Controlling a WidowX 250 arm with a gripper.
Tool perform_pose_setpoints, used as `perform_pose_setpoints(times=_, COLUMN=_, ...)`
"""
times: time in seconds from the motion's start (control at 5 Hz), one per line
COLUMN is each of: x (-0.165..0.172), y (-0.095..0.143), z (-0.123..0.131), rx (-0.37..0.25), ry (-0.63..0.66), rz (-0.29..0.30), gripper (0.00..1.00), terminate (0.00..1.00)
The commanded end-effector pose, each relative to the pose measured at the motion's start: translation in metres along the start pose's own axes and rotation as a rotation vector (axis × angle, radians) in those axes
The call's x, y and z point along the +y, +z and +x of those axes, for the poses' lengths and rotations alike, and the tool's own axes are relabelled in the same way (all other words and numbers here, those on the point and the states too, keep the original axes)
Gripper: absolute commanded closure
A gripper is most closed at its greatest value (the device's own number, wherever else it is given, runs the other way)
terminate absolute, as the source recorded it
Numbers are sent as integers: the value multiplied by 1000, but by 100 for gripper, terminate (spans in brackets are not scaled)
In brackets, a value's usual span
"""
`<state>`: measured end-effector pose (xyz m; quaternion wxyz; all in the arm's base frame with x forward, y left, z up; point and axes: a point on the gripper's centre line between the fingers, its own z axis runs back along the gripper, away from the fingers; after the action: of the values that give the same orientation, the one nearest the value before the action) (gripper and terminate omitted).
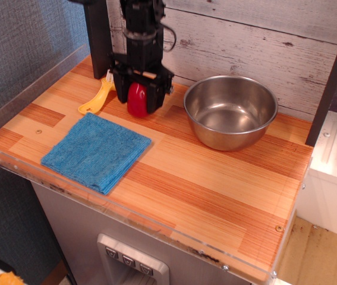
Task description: Place the red dome on the bottom right.
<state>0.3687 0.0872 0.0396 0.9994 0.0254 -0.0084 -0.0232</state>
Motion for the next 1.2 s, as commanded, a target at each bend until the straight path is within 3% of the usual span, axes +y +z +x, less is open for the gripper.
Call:
perform_pose_setpoints(times=0.0, x=-47, y=88, z=-30, rx=-176, ry=-10, rz=56, gripper=100, terminate=0)
perform_pose_setpoints(times=0.4, x=-130, y=70, z=-58, rx=-123, ry=-172, rz=8, gripper=100, terminate=0)
perform_pose_setpoints(times=1.0, x=-175, y=24, z=-91, rx=-74, ry=-53, rz=-58, gripper=100, terminate=0)
